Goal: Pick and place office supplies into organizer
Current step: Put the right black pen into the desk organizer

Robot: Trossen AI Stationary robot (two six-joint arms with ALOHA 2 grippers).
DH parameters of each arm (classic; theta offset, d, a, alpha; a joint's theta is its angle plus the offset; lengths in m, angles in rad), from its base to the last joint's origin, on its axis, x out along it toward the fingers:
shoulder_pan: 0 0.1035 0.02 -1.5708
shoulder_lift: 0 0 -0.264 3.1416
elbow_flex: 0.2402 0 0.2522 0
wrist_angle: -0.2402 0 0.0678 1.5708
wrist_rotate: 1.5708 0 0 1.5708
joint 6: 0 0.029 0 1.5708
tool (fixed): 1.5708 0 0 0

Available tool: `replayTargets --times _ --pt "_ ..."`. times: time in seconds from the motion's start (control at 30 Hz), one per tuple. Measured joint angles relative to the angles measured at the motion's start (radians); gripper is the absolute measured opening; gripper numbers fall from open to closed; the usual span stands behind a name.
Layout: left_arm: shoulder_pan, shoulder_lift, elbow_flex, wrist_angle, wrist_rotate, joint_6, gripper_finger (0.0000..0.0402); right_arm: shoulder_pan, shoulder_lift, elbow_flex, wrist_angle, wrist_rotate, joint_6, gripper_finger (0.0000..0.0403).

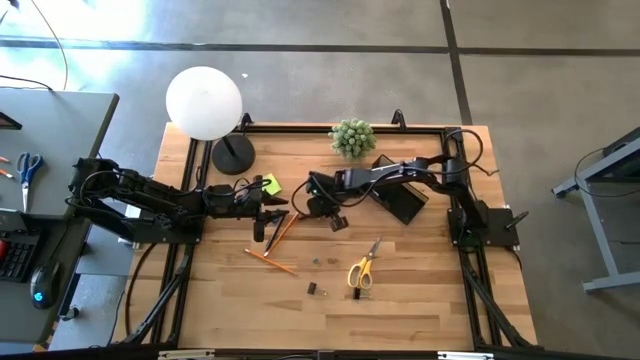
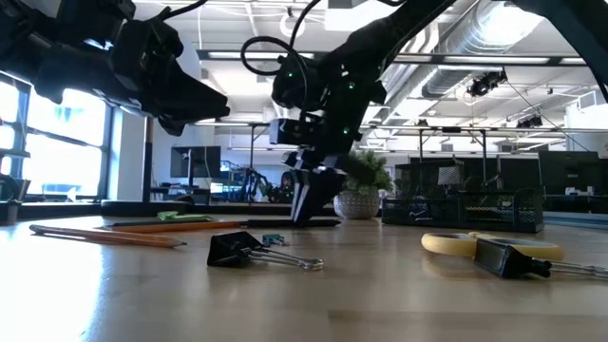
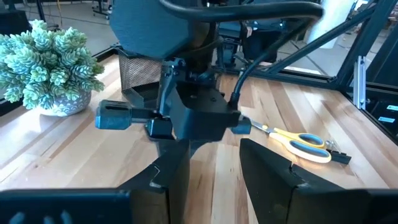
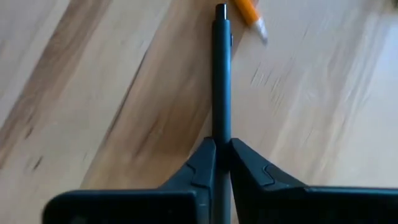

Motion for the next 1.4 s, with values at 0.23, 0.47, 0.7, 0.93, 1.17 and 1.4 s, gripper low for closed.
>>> replayTargets --times 0.23,0.47,0.7,0.93,1.17,1.4 --pt "0.000 0.000 0.000 0.000 0.000 0.000 0.0129 -0.024 0.001 -0.001 -0.077 -0.060 0.113 0.0081" --pt "0.000 0.000 0.000 0.000 0.000 0.000 0.0129 -0.004 -0.031 -0.004 -0.137 0.018 0.145 0.0014" --pt "0.000 0.000 0.000 -0.006 0.000 0.000 0.0129 0.010 -0.135 -0.007 -0.217 0.098 0.153 0.0008" --pt "0.000 0.000 0.000 -0.009 0.003 -0.012 0.0129 -0.013 -0.361 -0.012 -0.260 0.232 0.248 0.0005" --pt "0.000 0.000 0.000 -0.014 0.051 -0.030 0.0129 -0.126 -0.786 -0.396 0.048 0.336 0.375 0.0005" --pt "0.000 0.000 0.000 -0.001 0.016 -0.040 0.0129 -0.215 -1.156 -0.865 0.598 0.389 0.441 0.0005"
